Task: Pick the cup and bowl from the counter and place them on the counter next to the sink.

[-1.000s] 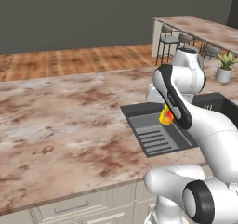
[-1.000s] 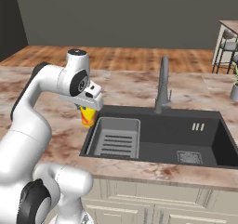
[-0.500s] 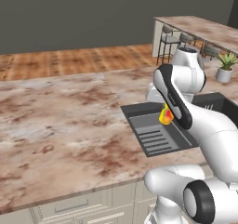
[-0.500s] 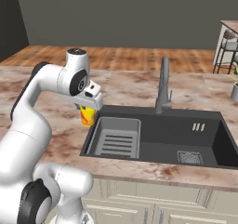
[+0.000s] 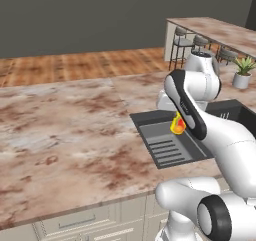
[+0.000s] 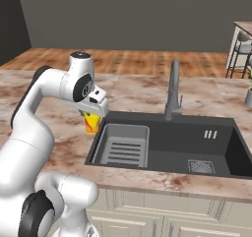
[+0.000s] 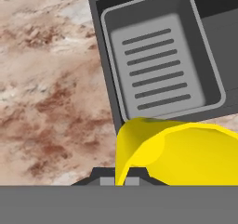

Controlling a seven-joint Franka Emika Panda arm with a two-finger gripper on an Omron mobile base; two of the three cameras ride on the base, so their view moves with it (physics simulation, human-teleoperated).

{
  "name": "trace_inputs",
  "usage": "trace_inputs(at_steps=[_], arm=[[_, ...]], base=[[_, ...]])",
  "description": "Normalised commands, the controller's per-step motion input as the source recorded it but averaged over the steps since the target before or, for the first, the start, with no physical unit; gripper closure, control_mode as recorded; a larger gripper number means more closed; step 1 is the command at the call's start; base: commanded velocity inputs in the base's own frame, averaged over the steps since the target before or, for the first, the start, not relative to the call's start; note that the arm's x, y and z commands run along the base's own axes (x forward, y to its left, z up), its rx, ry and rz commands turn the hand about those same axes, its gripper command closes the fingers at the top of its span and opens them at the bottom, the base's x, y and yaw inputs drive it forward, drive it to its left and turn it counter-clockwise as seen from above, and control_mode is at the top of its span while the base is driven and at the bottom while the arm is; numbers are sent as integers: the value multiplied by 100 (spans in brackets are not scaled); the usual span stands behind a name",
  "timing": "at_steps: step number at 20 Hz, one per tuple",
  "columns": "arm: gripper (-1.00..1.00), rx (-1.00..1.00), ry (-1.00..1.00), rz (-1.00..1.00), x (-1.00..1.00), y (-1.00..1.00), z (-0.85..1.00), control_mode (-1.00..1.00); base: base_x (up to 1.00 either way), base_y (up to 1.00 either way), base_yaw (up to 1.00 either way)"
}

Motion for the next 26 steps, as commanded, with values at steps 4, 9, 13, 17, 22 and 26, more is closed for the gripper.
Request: trace_inputs(at_steps=[4, 9, 13, 17, 22, 26], arm=[[100, 0, 0, 1, 12, 31, 0, -100], [100, 0, 0, 5, 26, 40, 0, -100], [100, 1, -1, 19, 3, 15, -1, -100], [100, 3, -1, 24, 0, 15, -29, -100], [100, 0, 0, 22, 0, 21, -44, -100], [100, 0, 0, 20, 0, 21, -36, -100]], base=[[0, 0, 0], [0, 0, 0], [0, 0, 0], [0, 0, 0], [0, 0, 0], [0, 0, 0]])
